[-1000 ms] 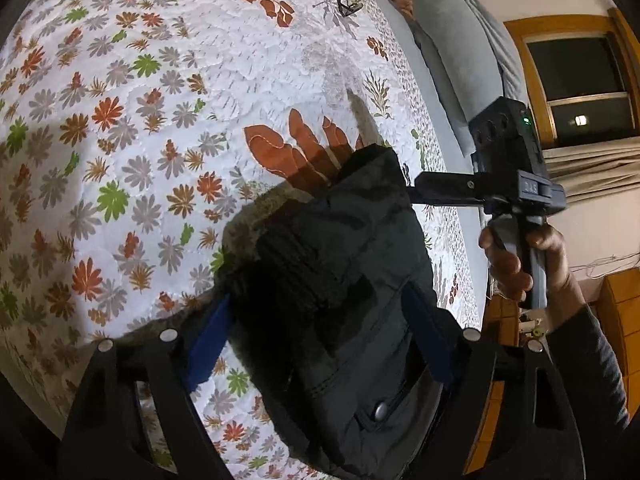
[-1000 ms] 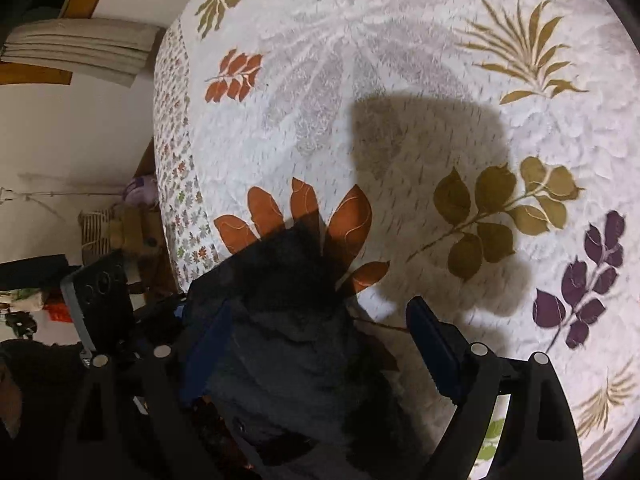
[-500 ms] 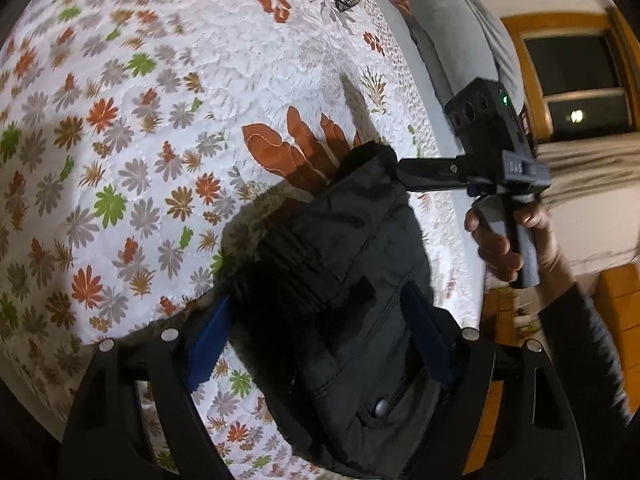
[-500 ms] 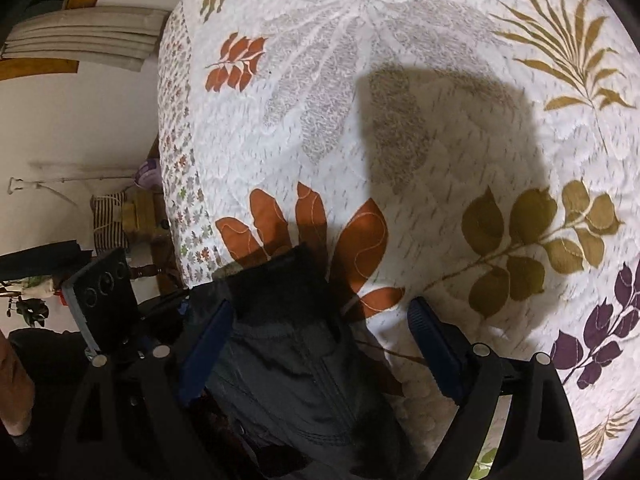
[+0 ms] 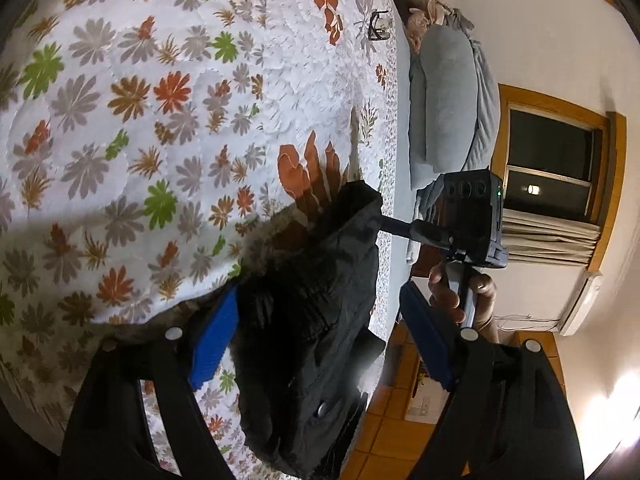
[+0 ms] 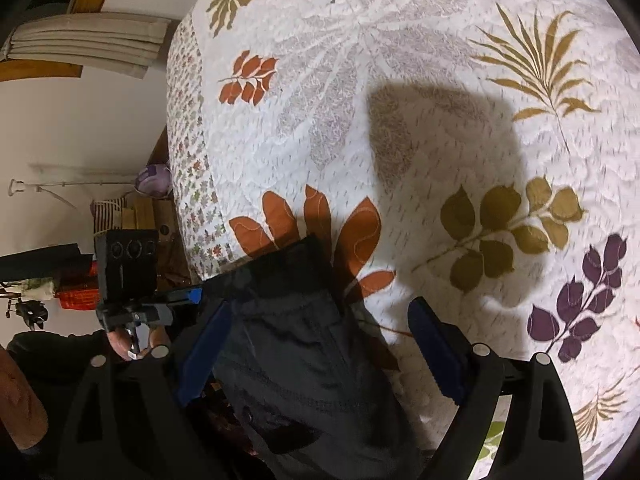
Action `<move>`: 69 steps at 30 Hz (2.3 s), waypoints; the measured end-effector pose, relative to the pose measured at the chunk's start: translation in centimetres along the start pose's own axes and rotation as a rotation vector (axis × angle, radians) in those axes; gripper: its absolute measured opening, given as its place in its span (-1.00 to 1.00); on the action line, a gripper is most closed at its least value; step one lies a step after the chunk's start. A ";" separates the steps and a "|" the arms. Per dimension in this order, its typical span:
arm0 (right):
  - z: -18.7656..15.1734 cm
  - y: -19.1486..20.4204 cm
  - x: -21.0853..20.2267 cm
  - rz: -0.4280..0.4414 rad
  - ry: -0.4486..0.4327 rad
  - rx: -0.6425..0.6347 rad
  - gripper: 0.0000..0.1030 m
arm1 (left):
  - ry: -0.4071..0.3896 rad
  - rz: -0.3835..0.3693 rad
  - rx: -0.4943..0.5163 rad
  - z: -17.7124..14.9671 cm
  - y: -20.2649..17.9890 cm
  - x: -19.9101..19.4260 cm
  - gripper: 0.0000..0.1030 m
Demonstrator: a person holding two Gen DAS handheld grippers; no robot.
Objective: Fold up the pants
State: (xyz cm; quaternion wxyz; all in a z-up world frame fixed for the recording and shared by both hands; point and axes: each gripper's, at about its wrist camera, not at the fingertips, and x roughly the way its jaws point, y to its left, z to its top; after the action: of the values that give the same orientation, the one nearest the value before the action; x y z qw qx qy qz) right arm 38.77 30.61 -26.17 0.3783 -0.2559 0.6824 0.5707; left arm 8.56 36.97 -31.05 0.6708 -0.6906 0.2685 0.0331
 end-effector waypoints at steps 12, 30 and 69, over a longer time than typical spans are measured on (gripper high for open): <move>0.0 -0.3 1.8 0.055 0.010 -0.008 0.75 | 0.033 0.106 0.073 -1.4 -1.8 1.6 0.49; 1.2 0.8 5.5 0.172 0.103 -0.084 0.11 | 0.003 0.199 0.113 -2.8 -1.6 1.1 -0.30; -12.7 10.7 -9.9 -0.193 -0.227 -0.037 -0.43 | -0.057 0.145 0.551 -12.0 -15.9 -1.2 -0.46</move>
State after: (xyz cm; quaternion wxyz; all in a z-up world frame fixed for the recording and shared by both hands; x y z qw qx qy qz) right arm 33.33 19.74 -11.13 0.5014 -0.2611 0.5970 0.5693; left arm 10.40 25.35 -14.95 0.8362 -0.4603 0.2972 0.0260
